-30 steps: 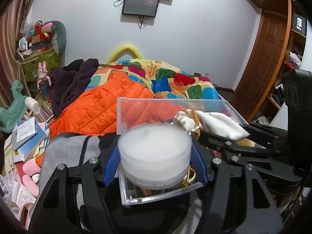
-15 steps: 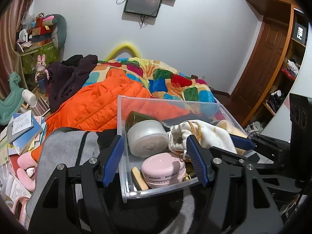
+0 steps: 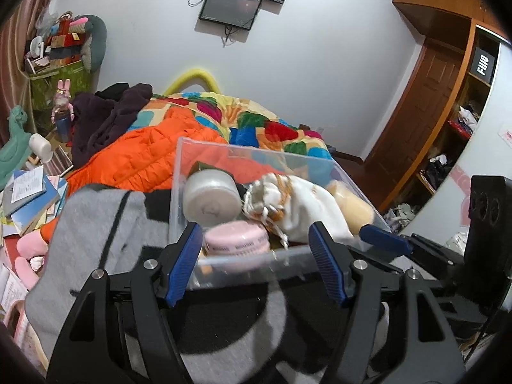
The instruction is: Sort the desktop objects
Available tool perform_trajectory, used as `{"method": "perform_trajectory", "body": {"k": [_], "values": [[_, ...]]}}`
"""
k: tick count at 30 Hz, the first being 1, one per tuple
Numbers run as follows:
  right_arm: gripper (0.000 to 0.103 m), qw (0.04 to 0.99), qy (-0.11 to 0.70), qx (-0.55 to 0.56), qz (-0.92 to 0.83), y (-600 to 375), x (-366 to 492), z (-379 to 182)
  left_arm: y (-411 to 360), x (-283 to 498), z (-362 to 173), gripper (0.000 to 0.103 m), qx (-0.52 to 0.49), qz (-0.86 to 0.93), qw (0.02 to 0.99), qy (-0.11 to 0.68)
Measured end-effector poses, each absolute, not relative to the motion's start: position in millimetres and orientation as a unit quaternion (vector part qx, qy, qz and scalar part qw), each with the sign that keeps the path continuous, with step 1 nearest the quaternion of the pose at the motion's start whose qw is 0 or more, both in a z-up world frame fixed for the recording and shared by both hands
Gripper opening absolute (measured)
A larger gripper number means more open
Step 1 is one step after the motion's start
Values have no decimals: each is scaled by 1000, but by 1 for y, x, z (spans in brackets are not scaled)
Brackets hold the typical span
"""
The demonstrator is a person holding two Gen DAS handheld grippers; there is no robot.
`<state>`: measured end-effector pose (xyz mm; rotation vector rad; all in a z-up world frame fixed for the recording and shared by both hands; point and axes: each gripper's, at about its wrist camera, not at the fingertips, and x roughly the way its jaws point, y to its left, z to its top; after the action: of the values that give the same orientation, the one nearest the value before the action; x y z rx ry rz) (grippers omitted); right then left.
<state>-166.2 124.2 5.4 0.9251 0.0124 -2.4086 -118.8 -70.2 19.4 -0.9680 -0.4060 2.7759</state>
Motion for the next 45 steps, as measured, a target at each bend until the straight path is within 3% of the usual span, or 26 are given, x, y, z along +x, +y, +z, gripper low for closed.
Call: {"method": "perform_trajectory", "body": {"k": [5, 11, 19, 45], "values": [[61, 269, -11, 328, -905, 132, -142, 4, -60, -101, 22, 71, -317, 938, 75, -119], [73, 244, -10, 286, -927, 145, -111, 12, -47, -72, 28, 77, -289, 949, 63, -107], [76, 237, -23, 281, -930, 168, -86, 8, -36, -31, 29, 94, -263, 955, 66, -119], [82, 218, 9, 225, -950, 201, -30, 20, -9, 5, 11, 95, -262, 961, 20, -85]]}}
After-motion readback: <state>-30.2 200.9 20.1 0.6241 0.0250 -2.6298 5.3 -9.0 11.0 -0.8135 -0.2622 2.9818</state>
